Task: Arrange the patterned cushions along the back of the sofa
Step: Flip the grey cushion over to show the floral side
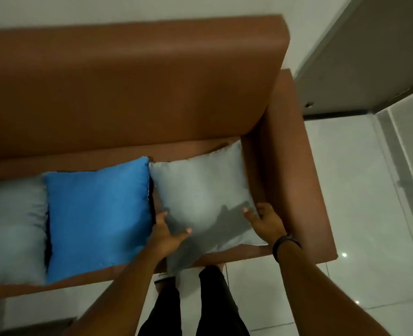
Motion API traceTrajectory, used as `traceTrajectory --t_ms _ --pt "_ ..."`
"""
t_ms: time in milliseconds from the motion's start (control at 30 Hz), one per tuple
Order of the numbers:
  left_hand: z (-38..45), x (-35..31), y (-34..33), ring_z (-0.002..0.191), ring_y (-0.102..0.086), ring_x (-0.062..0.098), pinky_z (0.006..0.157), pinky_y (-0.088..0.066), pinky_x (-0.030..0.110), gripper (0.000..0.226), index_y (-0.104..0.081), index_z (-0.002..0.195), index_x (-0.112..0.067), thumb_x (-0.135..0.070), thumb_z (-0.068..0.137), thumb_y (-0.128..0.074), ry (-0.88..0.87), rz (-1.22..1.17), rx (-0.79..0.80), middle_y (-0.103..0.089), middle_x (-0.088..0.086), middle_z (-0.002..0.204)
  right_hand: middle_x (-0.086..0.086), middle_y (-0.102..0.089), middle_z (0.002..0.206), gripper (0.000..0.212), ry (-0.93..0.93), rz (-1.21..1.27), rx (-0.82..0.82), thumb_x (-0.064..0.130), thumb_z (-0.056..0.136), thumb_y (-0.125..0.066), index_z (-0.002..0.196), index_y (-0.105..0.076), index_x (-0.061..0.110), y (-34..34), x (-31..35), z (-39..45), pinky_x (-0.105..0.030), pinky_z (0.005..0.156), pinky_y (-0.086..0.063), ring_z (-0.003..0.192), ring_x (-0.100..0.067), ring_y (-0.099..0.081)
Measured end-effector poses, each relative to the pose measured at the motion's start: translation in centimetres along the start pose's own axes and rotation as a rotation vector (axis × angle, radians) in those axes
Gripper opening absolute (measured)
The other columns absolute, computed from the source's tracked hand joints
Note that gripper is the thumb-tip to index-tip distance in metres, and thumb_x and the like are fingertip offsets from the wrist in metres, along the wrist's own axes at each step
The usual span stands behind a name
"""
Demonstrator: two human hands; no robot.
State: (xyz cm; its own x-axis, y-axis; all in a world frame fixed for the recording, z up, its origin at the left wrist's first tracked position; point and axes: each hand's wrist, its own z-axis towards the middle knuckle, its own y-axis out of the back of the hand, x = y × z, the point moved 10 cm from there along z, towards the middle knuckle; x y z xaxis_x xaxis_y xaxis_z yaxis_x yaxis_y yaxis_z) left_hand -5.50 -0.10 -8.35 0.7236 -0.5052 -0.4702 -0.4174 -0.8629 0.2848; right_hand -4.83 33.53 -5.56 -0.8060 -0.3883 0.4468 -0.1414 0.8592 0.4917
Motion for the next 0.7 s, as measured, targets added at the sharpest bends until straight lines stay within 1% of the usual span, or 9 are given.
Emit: traceTrajectory --t_ms 133,233,300,367,467,533,600,667,700 --pt "2.9 4.1 -2.3 0.146 -0.041 0.040 0.114 -0.042 0.049 0.124 0.004 0.163 -0.029 -0.039 0.080 -0.087 0.054 0.045 0.015 -0.029 0.015 0.167 -0.016 -0.041 0.159 0.102 -0.080 0.035 0.052 0.049 0.080 -0.087 0.156 -0.031 0.011 -2.5 -5.1 3.9 -0.049 0.117 -0.045 0.143 -0.039 -0.046" --pt "4.4 5.3 -4.0 0.153 -0.028 0.037 0.117 -0.035 0.048 0.126 0.010 0.163 -0.036 -0.036 0.081 -0.086 -0.030 0.021 0.043 -0.015 0.005 0.172 -0.012 -0.043 0.151 0.108 -0.085 -0.005 0.079 0.052 0.070 -0.094 0.151 -0.032 0.018 -4.5 -7.8 5.5 -0.056 0.111 -0.051 0.136 -0.039 -0.052" --pt "4.3 4.7 -3.7 0.151 -0.032 0.033 0.115 -0.038 0.044 0.121 0.001 0.163 -0.038 -0.036 0.079 -0.087 -0.080 -0.001 0.013 -0.023 0.002 0.169 -0.005 -0.056 0.137 0.094 -0.049 0.019 0.099 0.052 0.071 -0.093 0.139 -0.034 0.023 -5.0 -8.1 5.5 -0.051 0.101 -0.058 0.121 -0.033 -0.063" --pt "3.4 4.1 -2.7 0.145 -0.040 0.029 0.112 -0.042 0.042 0.115 -0.012 0.163 -0.040 -0.045 0.076 -0.087 -0.075 -0.031 -0.011 -0.035 -0.003 0.163 0.000 -0.063 0.127 0.079 -0.017 0.020 0.097 0.052 0.075 -0.090 0.127 -0.036 0.028 -4.3 -7.7 4.3 -0.040 0.086 -0.062 0.104 -0.025 -0.067" --pt "0.8 2.0 -0.5 0.136 -0.049 0.022 0.112 -0.044 0.042 0.110 -0.026 0.160 -0.045 -0.075 0.067 -0.079 -0.040 -0.016 0.027 -0.044 -0.009 0.156 0.007 -0.067 0.114 0.064 0.035 0.024 0.061 0.062 0.077 -0.083 0.113 -0.040 0.031 -0.6 -5.1 0.7 -0.019 0.067 -0.054 0.090 -0.012 -0.069" --pt "-0.9 -0.8 1.7 0.126 -0.056 0.016 0.103 -0.049 0.035 0.108 -0.038 0.155 -0.046 -0.089 0.061 -0.070 -0.031 -0.022 0.040 -0.051 -0.011 0.148 0.011 -0.066 0.106 0.059 0.079 0.035 0.020 0.070 0.073 -0.077 0.105 -0.042 0.035 2.9 -1.9 -1.5 -0.013 0.058 -0.051 0.086 -0.007 -0.068" --pt "-2.1 -4.3 4.0 0.110 -0.066 0.010 0.088 -0.054 0.027 0.093 -0.052 0.145 -0.046 -0.088 0.064 -0.068 -0.002 -0.101 0.040 -0.061 -0.011 0.138 0.010 -0.066 0.106 0.056 0.112 0.096 0.007 0.072 0.074 -0.075 0.108 -0.050 0.036 5.9 1.8 -2.6 -0.021 0.064 -0.058 0.090 -0.014 -0.070" --pt "-2.3 -8.2 5.7 0.096 -0.076 0.020 0.079 -0.059 0.034 0.080 -0.064 0.136 -0.038 -0.080 0.068 -0.069 0.037 -0.214 0.102 -0.075 -0.002 0.121 0.004 -0.069 0.110 0.047 0.110 0.112 0.005 0.065 0.085 -0.075 0.114 -0.058 0.032 8.4 5.5 -1.8 -0.041 0.078 -0.063 0.097 -0.022 -0.071" --pt "-2.0 -10.0 6.5 0.089 -0.078 0.024 0.074 -0.059 0.037 0.076 -0.068 0.132 -0.030 -0.076 0.072 -0.068 0.053 -0.268 0.135 -0.079 0.004 0.110 0.000 -0.071 0.113 0.042 0.099 0.105 0.014 0.059 0.090 -0.073 0.117 -0.061 0.029 9.3 7.3 -0.7 -0.045 0.082 -0.063 0.099 -0.025 -0.071"
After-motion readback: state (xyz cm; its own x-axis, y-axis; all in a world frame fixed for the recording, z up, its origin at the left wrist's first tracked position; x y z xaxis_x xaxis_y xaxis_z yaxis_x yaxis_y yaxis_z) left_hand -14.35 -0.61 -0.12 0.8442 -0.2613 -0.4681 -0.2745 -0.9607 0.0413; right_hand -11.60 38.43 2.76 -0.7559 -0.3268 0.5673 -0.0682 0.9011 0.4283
